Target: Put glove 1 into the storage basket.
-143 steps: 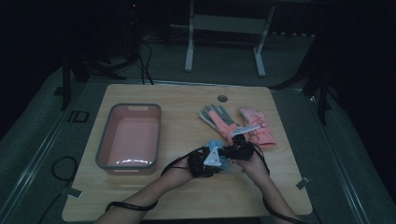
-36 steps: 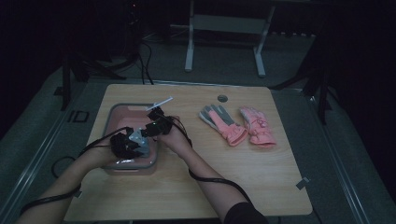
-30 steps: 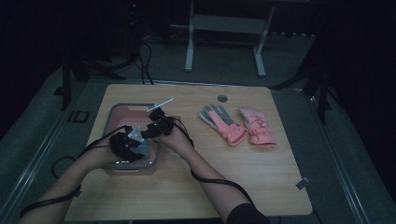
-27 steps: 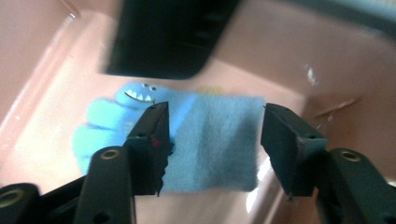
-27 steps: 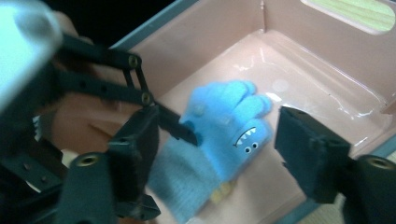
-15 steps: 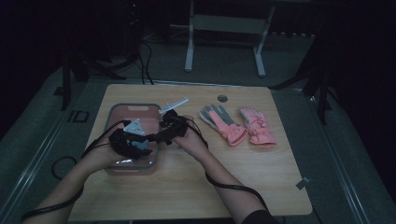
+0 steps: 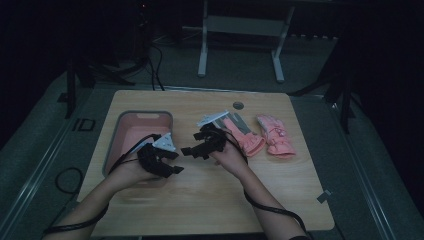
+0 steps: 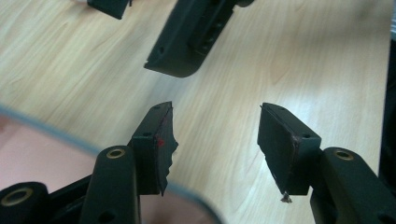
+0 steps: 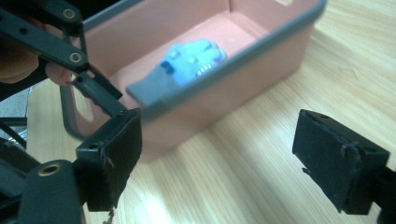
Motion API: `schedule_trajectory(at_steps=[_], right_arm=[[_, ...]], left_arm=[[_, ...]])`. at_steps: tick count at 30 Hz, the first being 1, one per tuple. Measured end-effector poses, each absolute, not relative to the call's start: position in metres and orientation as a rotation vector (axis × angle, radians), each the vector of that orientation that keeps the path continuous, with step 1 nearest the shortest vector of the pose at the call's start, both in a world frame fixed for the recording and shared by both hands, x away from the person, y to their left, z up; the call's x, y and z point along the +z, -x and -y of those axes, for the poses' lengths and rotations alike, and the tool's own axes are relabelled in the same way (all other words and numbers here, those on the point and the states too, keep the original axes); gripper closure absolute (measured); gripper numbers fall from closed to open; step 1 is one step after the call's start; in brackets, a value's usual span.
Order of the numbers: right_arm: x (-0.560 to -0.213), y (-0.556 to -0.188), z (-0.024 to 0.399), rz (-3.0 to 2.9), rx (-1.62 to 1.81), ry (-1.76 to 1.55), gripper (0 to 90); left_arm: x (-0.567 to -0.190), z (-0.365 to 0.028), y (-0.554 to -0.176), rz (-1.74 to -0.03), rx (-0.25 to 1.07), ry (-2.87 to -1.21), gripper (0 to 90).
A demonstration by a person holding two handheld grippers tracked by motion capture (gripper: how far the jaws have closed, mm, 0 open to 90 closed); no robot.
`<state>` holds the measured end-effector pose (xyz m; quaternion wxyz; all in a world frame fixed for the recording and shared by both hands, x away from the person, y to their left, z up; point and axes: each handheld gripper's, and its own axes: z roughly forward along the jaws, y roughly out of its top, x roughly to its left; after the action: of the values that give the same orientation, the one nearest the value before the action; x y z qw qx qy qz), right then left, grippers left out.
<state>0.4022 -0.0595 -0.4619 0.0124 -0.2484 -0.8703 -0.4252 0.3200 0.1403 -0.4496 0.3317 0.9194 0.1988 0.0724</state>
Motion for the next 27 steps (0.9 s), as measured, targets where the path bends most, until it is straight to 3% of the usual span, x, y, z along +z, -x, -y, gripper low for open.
schedule_trajectory(at_steps=[4,19,21,27], right_arm=[[-0.464,-0.400,0.076,2.746,-1.293,0.791,14.0],[-0.470,-0.396,0.121,2.772,-1.341,0.828,14.2],[-0.472,-0.395,0.129,2.762,-1.351,0.842,14.3],[-0.477,-0.393,0.147,2.752,-1.299,0.898,13.9]], left_arm=[[-0.458,-0.122,-0.314,-0.490,0.148,-2.434,45.5],[-0.489,-0.070,-0.294,-0.404,0.046,-2.487,27.5],[-0.495,-0.067,-0.294,-0.390,-0.003,-2.483,18.3],[-0.517,-0.058,-0.293,-0.412,-0.014,-2.514,5.6]])
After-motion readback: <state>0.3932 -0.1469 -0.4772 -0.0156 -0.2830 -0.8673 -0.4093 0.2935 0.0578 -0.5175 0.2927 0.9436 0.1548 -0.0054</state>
